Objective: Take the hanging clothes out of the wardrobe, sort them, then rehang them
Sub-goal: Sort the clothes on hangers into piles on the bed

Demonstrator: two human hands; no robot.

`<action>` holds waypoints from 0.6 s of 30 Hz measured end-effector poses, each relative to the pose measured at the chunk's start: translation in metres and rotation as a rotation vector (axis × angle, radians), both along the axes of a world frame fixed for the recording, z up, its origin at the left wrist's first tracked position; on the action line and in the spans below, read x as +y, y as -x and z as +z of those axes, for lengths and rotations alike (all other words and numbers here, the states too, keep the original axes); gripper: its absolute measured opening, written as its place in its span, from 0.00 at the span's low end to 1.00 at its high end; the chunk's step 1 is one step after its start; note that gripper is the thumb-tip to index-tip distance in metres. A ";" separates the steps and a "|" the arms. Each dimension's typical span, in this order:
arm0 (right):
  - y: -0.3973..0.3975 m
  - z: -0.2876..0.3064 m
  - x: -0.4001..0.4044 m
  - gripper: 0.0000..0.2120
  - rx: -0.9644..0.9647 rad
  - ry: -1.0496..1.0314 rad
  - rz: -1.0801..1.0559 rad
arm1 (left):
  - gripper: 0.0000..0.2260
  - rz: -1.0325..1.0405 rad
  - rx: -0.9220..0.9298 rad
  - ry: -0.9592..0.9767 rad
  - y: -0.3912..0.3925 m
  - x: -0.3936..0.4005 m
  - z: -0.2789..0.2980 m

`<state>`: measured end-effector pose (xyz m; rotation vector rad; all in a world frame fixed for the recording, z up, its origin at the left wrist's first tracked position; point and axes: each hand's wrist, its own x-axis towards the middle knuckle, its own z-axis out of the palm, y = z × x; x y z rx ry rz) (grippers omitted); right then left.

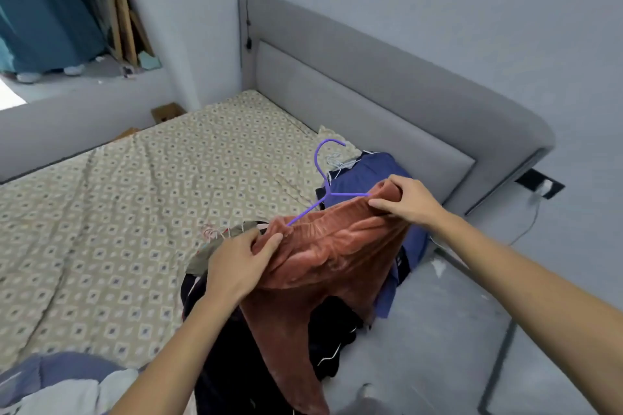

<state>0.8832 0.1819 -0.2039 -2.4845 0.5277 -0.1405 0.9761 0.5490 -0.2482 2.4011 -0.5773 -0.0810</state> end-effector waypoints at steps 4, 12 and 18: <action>0.029 0.002 -0.042 0.15 -0.017 0.040 0.006 | 0.28 -0.025 -0.024 -0.002 0.014 -0.043 0.002; 0.064 -0.019 -0.191 0.22 -0.030 0.099 0.024 | 0.29 0.013 -0.026 -0.070 0.050 -0.187 -0.002; 0.093 -0.014 -0.304 0.24 -0.047 0.117 0.010 | 0.30 0.021 0.003 -0.087 0.073 -0.302 0.004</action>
